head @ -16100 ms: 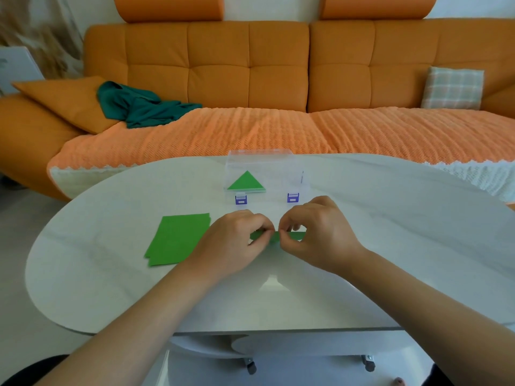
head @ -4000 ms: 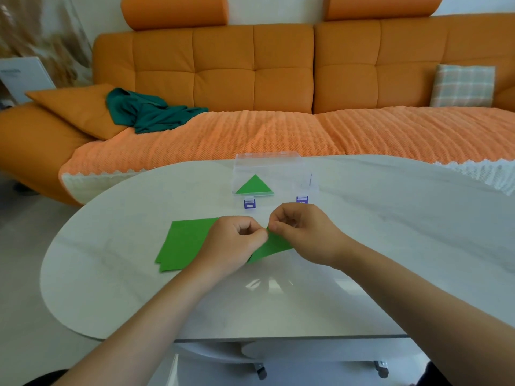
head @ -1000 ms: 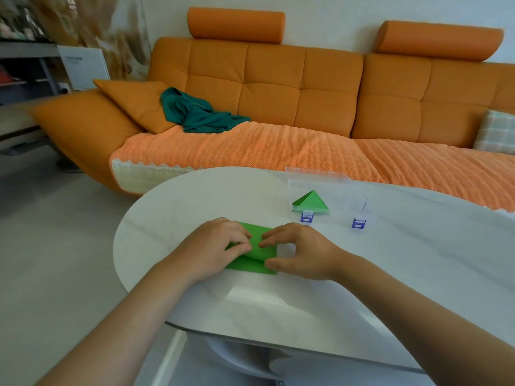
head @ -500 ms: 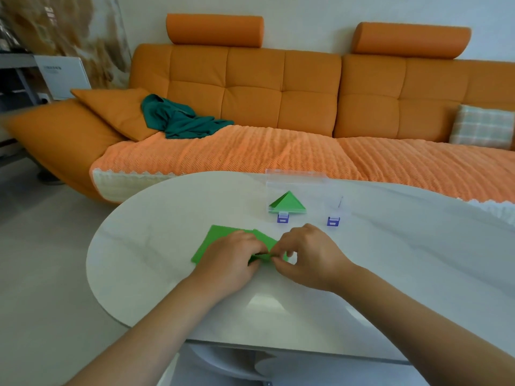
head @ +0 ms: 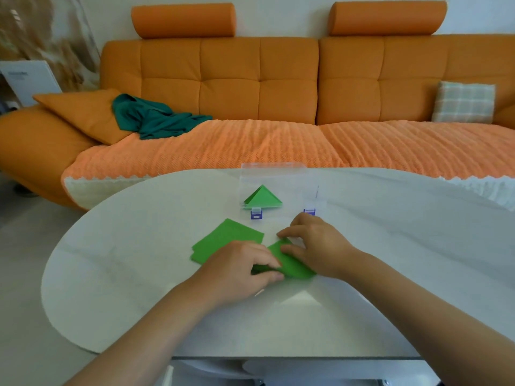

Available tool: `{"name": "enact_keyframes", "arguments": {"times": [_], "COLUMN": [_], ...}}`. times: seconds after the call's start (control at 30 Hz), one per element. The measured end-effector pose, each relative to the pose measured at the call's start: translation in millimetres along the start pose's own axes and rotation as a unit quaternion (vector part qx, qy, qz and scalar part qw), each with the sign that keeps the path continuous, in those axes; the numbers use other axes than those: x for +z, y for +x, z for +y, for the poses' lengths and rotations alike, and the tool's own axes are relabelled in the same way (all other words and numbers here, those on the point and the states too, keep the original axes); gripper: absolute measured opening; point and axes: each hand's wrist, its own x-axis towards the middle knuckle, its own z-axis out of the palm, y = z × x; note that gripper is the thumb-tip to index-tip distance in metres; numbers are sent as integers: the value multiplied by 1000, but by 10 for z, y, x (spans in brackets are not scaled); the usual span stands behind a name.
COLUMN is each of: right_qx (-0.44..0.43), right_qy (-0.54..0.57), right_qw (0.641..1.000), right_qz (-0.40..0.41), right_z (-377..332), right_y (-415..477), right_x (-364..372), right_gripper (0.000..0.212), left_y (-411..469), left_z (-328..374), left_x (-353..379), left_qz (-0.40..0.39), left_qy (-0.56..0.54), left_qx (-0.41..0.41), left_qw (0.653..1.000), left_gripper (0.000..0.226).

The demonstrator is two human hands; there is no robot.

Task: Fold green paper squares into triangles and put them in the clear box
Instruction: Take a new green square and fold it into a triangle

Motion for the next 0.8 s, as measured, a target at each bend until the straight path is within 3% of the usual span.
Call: {"name": "enact_keyframes", "arguments": {"times": [0.23, 0.47, 0.7, 0.8], "right_qx": [-10, -12, 3, 35], "right_qy": [24, 4, 99, 196], "right_qw": [1000, 1000, 995, 979], "right_qz": [-11, -1, 28, 32], "right_z": [40, 134, 69, 23], "right_y": [41, 23, -53, -74], "right_x": [-62, -85, -101, -121], "right_gripper": [15, 37, 10, 20], "left_y": [88, 127, 122, 141], "left_z": [59, 93, 82, 103], "left_x": [71, 102, 119, 107], "left_qz": [-6, -22, 6, 55], "left_qy": [4, 34, -7, -17], "left_qx": [7, 20, 7, -31], "left_qw": [1000, 999, 1000, 998], "left_gripper": [29, 31, 17, 8]}}
